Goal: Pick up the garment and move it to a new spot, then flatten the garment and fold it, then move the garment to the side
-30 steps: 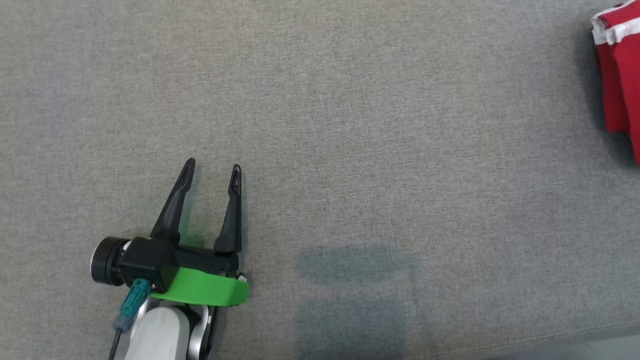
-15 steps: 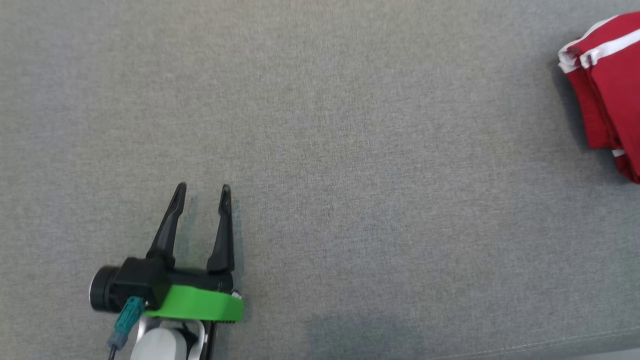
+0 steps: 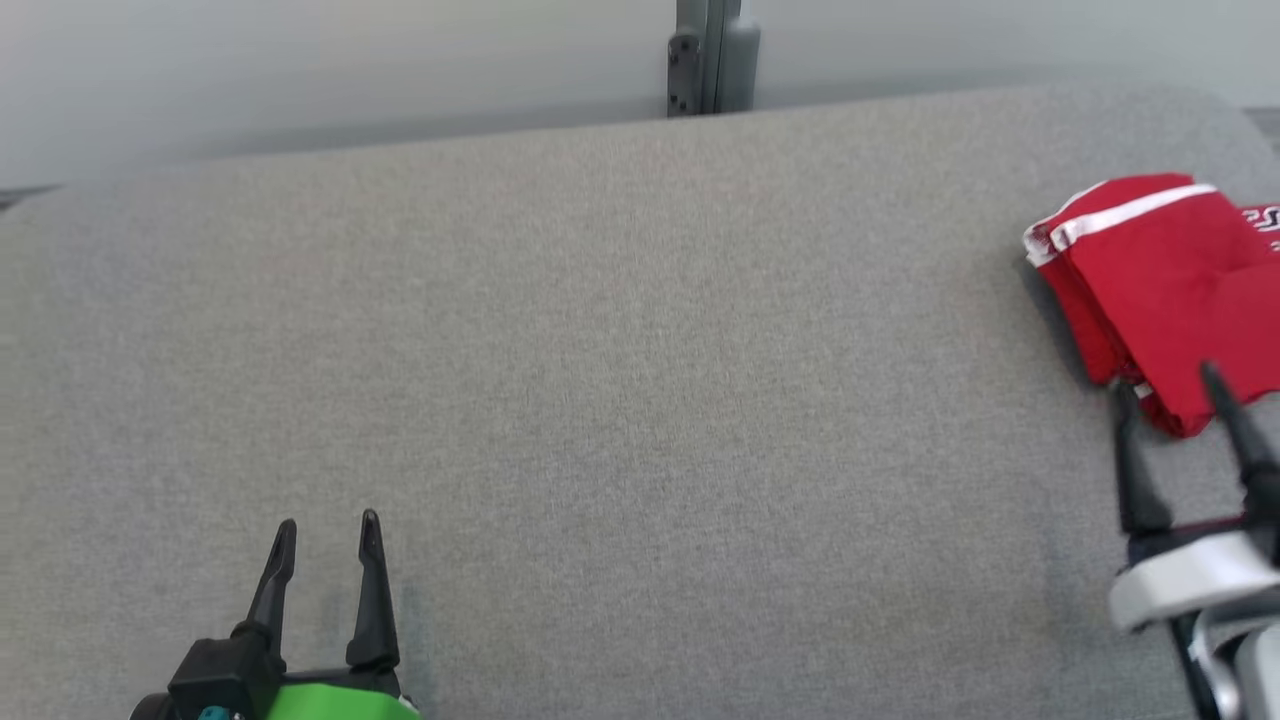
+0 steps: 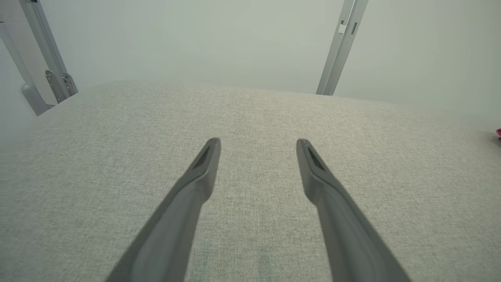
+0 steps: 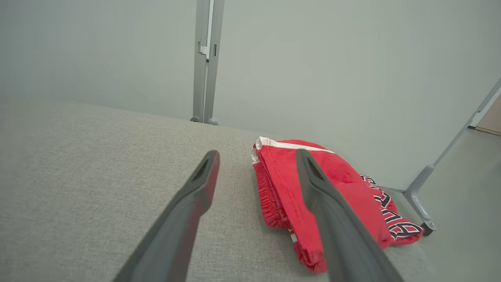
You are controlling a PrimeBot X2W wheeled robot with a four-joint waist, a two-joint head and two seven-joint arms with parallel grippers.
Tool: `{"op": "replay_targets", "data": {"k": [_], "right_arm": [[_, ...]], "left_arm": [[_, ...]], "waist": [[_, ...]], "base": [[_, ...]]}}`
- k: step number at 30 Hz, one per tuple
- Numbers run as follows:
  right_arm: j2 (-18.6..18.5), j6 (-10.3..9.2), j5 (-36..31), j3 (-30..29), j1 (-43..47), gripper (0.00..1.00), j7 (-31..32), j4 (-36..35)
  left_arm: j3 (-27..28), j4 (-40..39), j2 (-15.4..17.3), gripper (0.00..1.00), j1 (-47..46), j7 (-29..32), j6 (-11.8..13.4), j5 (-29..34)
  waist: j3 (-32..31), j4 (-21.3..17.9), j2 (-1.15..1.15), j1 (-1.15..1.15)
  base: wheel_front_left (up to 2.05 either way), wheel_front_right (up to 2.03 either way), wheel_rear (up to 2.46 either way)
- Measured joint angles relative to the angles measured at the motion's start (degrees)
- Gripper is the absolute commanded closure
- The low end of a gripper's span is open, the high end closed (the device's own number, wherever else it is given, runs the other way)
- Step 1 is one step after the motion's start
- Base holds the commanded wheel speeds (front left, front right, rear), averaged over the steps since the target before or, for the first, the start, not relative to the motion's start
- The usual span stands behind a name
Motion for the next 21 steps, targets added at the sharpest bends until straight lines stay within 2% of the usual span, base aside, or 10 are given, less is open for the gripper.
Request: {"op": "replay_targets", "data": {"k": [3, 6, 10, 14, 21], "right_arm": [[3.20, 0.01, -2.05, 1.29, 3.37, 0.00, -1.10, 1.12], [6.76, 0.01, -2.57, 1.23, 6.19, 0.00, -1.26, -1.27], [9.77, 0.00, -2.86, -1.04, 9.22, 0.00, -1.27, -2.64], [11.69, 0.00, -2.98, -1.83, 10.54, 0.00, -1.27, -3.37], [12.49, 0.00, -3.24, -1.72, 10.81, 0.00, -1.27, -2.80]], "left_arm": [[1.36, 1.23, 0.02, 0.00, 0.63, -0.01, -1.23, 1.41], [1.90, 2.40, 0.01, 0.00, 1.20, -0.01, -1.87, 1.90], [2.00, 3.32, 0.01, 0.00, 1.33, -0.01, -3.38, 1.82], [2.18, 4.22, 0.01, 0.00, 1.53, -0.01, -4.09, 1.82], [2.56, 5.54, 0.01, 0.00, 1.60, -0.01, -4.19, 1.09]], "waist": [[-2.89, 0.16, 0.00, 0.00], [-5.28, 0.42, 0.00, 0.00], [-7.61, 0.68, 0.00, 0.00], [-9.02, 0.55, 0.00, 0.00], [-9.75, -0.78, 0.00, 0.00]], "base": [[0.00, 0.00, 0.00], [0.00, 0.00, 0.00], [0.00, 0.00, 0.00], [0.00, 0.00, 0.00], [0.00, 0.00, 0.00]]}}
